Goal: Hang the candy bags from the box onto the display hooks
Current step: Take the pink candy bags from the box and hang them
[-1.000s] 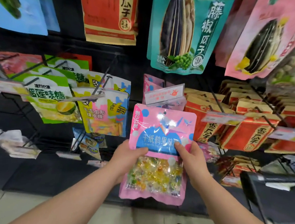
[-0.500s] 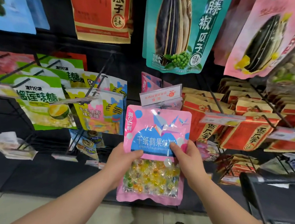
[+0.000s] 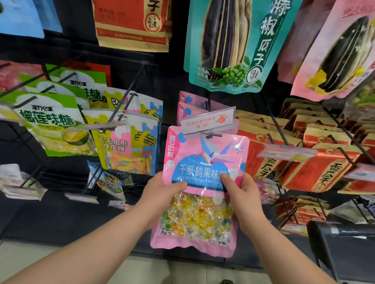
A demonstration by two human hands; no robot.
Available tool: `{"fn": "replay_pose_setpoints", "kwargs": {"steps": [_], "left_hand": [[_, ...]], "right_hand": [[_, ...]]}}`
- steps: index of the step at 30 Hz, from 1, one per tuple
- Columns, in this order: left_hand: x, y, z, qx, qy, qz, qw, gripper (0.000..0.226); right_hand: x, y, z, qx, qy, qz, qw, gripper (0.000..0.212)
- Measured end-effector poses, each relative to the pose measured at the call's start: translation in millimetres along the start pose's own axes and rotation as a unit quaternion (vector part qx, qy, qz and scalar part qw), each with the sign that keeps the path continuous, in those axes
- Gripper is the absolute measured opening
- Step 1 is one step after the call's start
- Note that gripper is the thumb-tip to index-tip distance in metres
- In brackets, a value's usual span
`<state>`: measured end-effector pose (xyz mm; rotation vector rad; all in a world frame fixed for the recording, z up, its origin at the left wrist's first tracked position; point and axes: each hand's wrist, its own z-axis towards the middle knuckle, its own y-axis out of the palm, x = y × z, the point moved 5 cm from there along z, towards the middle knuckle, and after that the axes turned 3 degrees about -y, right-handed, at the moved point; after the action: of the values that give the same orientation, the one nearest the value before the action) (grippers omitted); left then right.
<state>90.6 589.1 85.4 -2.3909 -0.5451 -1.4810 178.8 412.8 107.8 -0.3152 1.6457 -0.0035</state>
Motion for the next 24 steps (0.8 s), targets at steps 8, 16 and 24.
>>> {"fn": "replay_pose_setpoints", "kwargs": {"steps": [8, 16, 24], "left_hand": [[14.5, -2.1, 42.6, 0.067, 0.015, 0.080, 0.994, 0.032], [27.5, 7.7, 91.2, 0.104, 0.002, 0.228, 0.968, 0.044], [28.5, 0.5, 91.6, 0.145, 0.038, 0.240, 0.959, 0.045]], "right_hand": [[4.1, 7.5, 43.6, 0.019, 0.023, -0.086, 0.996, 0.025], [4.1, 11.8, 90.3, 0.027, 0.038, -0.198, 0.979, 0.037], [-4.2, 12.3, 77.2, -0.016, 0.019, -0.283, 0.959, 0.047]]}}
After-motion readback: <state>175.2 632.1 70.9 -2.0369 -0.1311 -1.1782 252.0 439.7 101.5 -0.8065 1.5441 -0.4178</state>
